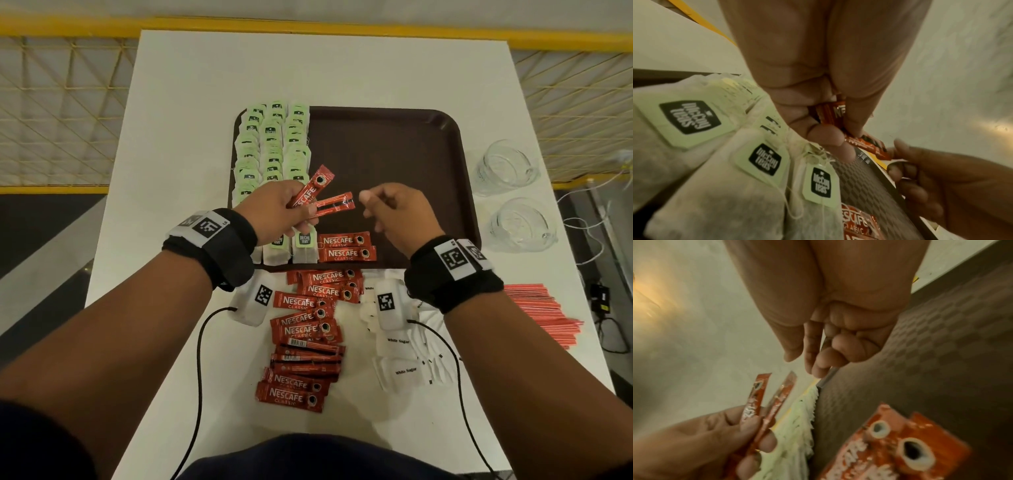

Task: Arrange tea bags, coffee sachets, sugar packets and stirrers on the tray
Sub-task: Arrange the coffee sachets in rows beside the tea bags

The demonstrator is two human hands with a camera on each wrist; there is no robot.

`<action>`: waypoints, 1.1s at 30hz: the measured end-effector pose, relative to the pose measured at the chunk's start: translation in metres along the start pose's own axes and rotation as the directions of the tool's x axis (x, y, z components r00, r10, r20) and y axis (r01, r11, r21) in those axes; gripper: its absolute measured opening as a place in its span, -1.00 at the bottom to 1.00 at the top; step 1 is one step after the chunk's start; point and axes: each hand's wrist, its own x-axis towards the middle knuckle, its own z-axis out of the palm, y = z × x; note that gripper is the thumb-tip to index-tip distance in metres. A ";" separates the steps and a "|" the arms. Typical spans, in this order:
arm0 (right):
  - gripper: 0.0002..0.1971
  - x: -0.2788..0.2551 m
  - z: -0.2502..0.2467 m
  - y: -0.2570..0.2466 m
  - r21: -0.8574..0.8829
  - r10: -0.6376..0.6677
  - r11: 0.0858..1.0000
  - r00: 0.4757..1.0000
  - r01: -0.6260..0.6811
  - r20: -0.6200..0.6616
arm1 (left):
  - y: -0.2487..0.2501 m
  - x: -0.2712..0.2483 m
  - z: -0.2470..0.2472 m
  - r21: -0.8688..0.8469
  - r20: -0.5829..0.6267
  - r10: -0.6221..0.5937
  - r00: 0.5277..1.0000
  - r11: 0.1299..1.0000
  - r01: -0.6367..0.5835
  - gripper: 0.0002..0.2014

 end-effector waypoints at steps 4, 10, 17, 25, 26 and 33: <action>-0.77 0.002 0.000 -0.018 0.220 0.060 0.970 0.977 -0.105 0.203 | 0.002 0.003 0.004 0.072 -0.029 0.043 0.999 0.997 -0.041 -0.87; -0.75 0.001 0.002 -0.013 0.501 0.205 0.818 0.957 -0.282 0.204 | 0.002 0.006 0.004 -0.009 -0.081 0.095 0.992 0.995 -0.096 -0.85; -0.73 0.000 -0.004 -0.004 0.645 0.255 0.655 0.919 -0.394 0.302 | 0.007 0.003 0.010 0.101 -0.062 0.171 0.983 0.981 -0.164 -0.82; -0.72 -0.003 -0.008 0.007 0.655 0.309 0.674 0.936 -0.341 0.170 | 0.005 0.005 0.009 0.082 -0.159 0.020 0.987 0.997 -0.007 -0.76; -0.70 -0.004 -0.007 0.007 0.666 0.299 0.675 0.943 -0.319 0.149 | 0.004 0.006 0.009 0.119 -0.180 0.008 0.984 0.993 0.014 -0.77; -0.76 -0.009 -0.005 0.000 0.748 0.163 0.631 0.978 -0.205 0.131 | 0.012 0.008 0.017 0.161 -0.235 0.009 0.972 0.987 0.029 -0.69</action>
